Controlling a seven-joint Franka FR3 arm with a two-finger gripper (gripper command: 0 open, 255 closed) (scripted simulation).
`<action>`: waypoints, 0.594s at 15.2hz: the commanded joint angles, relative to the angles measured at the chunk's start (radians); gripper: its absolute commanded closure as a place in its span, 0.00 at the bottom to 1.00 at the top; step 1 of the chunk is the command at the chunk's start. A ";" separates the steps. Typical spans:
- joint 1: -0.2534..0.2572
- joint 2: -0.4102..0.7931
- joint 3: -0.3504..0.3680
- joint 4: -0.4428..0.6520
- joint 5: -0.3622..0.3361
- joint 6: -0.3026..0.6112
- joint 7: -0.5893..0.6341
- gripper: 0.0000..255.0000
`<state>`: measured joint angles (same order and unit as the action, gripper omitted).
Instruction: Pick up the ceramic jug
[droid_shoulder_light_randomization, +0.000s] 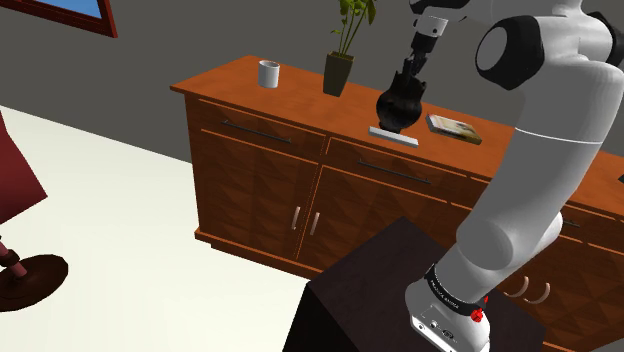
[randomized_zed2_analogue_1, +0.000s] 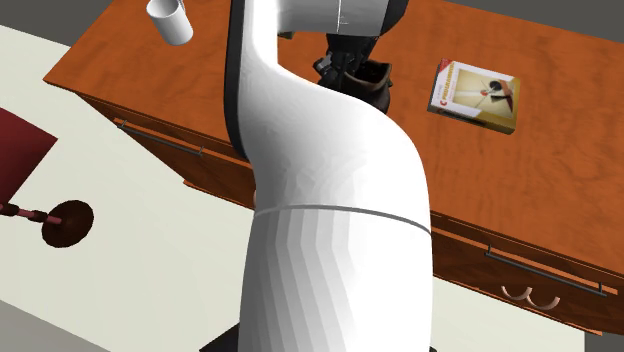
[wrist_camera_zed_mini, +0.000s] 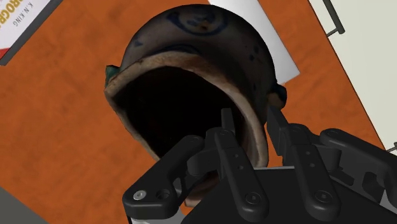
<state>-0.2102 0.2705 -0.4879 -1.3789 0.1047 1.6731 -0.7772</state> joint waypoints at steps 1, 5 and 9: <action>-0.005 0.007 -0.001 0.042 0.004 -0.030 -0.001 1.00; -0.018 0.027 -0.002 0.125 0.014 -0.094 -0.005 1.00; -0.035 0.056 -0.003 0.221 0.028 -0.163 -0.010 1.00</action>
<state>-0.2420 0.3219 -0.4908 -1.1860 0.1300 1.5271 -0.7880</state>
